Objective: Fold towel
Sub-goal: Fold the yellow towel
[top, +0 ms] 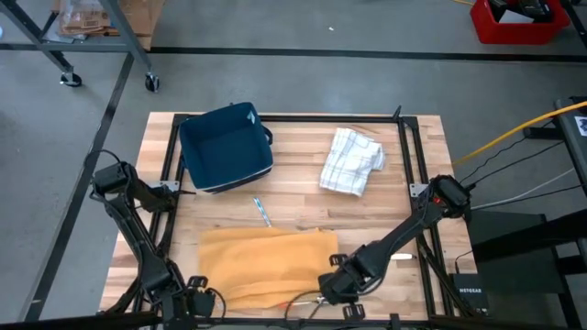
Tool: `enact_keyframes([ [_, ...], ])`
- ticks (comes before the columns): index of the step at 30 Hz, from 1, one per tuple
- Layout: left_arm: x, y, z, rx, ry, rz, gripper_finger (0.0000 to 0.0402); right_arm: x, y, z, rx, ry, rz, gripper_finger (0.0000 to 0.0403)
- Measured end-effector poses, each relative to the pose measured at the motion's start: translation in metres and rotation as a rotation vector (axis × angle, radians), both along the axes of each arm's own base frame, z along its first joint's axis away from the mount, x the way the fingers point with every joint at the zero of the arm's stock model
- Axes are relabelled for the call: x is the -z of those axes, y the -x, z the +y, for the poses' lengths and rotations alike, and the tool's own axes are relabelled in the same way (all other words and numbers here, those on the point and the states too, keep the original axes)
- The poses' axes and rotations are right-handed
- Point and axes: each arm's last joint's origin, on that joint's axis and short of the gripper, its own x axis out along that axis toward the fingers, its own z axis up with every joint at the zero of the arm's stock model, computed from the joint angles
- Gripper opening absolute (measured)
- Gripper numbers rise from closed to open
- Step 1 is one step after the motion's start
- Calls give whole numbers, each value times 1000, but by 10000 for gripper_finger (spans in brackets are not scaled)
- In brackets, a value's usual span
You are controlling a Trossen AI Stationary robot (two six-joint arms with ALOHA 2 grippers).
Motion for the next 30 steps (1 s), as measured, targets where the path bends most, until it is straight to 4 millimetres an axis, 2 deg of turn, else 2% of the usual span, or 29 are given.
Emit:
enact_keyframes([
  [5,5,-2,-6,18,4,-41,164,0,11,13,-32,31,-23,86],
  [13,-5,-35,21,-125,-137,-240,164,1,12,14,5,70,-55,85],
  [19,16,-57,49,-167,-375,-203,164,1,11,14,13,76,-62,85],
  [22,27,-69,56,-167,-424,-185,164,0,11,15,29,70,-60,85],
  [26,38,-80,63,-200,-453,-159,164,0,11,15,29,70,-61,85],
  [30,37,-88,62,-183,-391,-171,164,0,11,15,29,70,-60,85],
])
